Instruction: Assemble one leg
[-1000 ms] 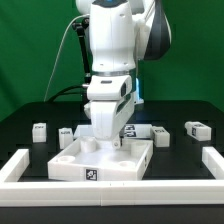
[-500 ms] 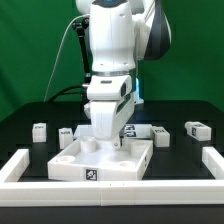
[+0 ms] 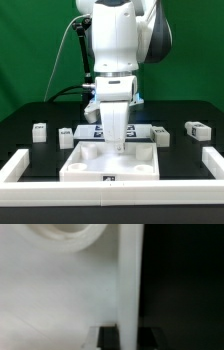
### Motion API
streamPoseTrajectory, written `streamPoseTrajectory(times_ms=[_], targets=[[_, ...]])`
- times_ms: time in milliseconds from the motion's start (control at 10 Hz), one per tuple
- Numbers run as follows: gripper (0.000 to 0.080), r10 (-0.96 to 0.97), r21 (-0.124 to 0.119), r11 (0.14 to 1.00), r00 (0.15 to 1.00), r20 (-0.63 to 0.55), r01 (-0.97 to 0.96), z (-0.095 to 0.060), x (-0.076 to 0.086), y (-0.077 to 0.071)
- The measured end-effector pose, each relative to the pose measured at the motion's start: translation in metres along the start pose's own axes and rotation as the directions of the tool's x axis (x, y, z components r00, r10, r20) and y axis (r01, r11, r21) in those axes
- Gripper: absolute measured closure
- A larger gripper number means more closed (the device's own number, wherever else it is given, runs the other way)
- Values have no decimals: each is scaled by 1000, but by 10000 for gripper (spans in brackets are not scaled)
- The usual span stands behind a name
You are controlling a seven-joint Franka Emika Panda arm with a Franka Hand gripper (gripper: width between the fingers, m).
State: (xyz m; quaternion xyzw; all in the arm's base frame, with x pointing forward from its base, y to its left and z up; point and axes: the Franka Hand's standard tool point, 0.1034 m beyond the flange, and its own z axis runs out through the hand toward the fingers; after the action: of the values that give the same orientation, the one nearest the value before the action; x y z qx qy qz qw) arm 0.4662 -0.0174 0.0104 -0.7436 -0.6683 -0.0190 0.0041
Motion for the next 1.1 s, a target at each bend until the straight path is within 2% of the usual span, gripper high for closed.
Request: streamPoseTrajectory(times_ms=[300, 400, 600, 800, 1000, 1100], targets=[[739, -15, 3, 1000, 1000, 1, 15, 0, 2, 0], [739, -54, 6, 999, 999, 1, 54, 0, 9, 2], [739, -135, 4, 991, 991, -3, 135, 1, 38, 3], [739, -154, -2, 988, 988, -9, 154, 2, 56, 1], [739, -128, -7, 992, 992, -15, 128, 3, 83, 2], [739, -125, -10, 992, 992, -17, 125, 3, 88, 5]])
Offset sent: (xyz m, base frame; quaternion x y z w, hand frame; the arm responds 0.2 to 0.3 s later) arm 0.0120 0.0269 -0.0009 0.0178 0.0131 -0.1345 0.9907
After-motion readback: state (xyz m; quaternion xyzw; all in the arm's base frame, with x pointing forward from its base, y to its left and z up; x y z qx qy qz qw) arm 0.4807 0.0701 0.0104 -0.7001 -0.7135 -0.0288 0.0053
